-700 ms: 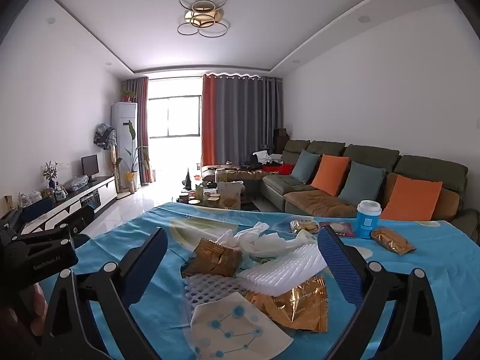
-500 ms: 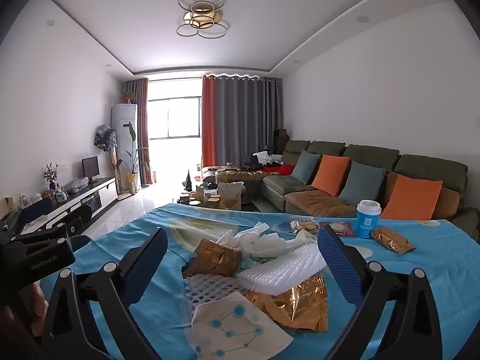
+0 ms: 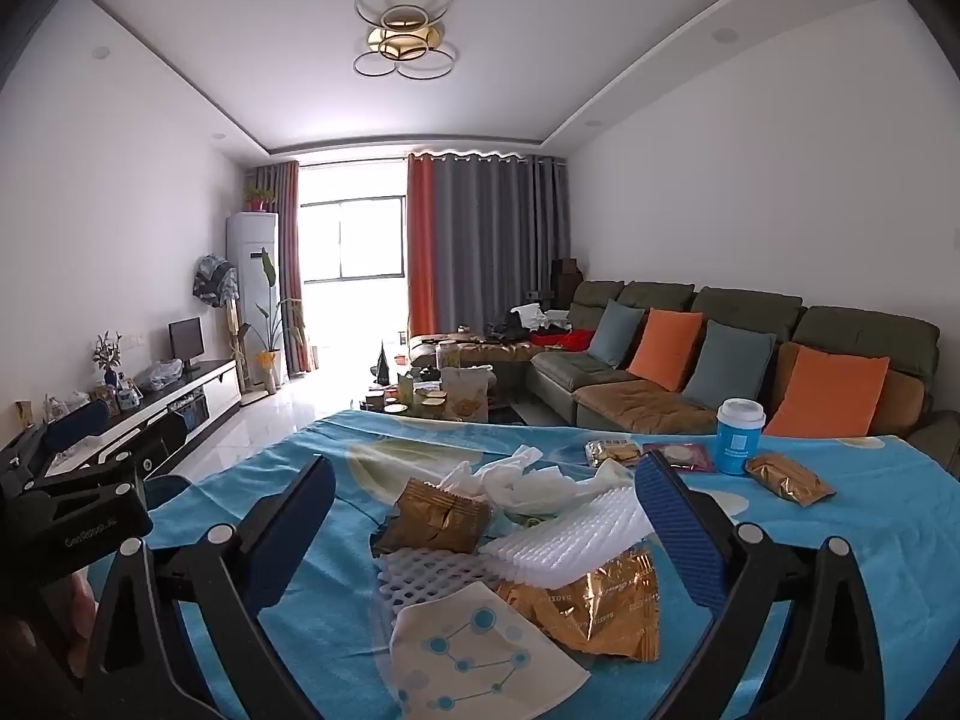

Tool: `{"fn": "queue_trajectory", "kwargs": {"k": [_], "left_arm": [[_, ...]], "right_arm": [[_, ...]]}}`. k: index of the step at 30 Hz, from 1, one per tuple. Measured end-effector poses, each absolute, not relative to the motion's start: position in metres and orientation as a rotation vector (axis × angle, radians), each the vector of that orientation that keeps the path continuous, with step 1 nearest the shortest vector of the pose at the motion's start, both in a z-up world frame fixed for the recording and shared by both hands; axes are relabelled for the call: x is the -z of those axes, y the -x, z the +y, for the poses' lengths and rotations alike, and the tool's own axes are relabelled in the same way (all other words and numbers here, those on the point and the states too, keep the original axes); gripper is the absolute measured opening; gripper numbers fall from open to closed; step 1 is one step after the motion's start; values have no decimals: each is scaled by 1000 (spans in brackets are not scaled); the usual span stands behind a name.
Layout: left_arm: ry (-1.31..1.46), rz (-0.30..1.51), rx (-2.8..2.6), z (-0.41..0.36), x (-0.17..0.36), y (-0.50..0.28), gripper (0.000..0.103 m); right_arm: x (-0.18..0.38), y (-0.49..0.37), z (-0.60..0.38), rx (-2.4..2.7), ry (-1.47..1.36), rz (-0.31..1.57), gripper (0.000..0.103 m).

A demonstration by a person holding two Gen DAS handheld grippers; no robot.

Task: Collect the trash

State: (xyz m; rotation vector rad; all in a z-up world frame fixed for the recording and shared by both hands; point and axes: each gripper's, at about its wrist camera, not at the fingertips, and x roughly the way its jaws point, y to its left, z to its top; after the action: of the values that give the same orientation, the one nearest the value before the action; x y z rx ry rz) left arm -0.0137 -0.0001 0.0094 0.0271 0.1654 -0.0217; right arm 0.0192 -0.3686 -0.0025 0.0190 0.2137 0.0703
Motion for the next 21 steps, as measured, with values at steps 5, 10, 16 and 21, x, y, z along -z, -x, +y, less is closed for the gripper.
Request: {"fn": "queue_trajectory", "kwargs": {"k": [5, 10, 16, 21], "left_arm": [[-27, 163, 22, -1, -8, 12, 98], [-27, 162, 23, -1, -8, 13, 98], [-27, 162, 22, -1, -8, 13, 98], [-26, 162, 23, -1, -8, 13, 98]], "right_arm": [[3, -19, -370, -71, -23, 215, 97], [3, -19, -370, -72, -24, 216, 97], [3, -19, -371, -73, -27, 218, 97], [3, -19, -372, -72, -30, 218, 97]]}}
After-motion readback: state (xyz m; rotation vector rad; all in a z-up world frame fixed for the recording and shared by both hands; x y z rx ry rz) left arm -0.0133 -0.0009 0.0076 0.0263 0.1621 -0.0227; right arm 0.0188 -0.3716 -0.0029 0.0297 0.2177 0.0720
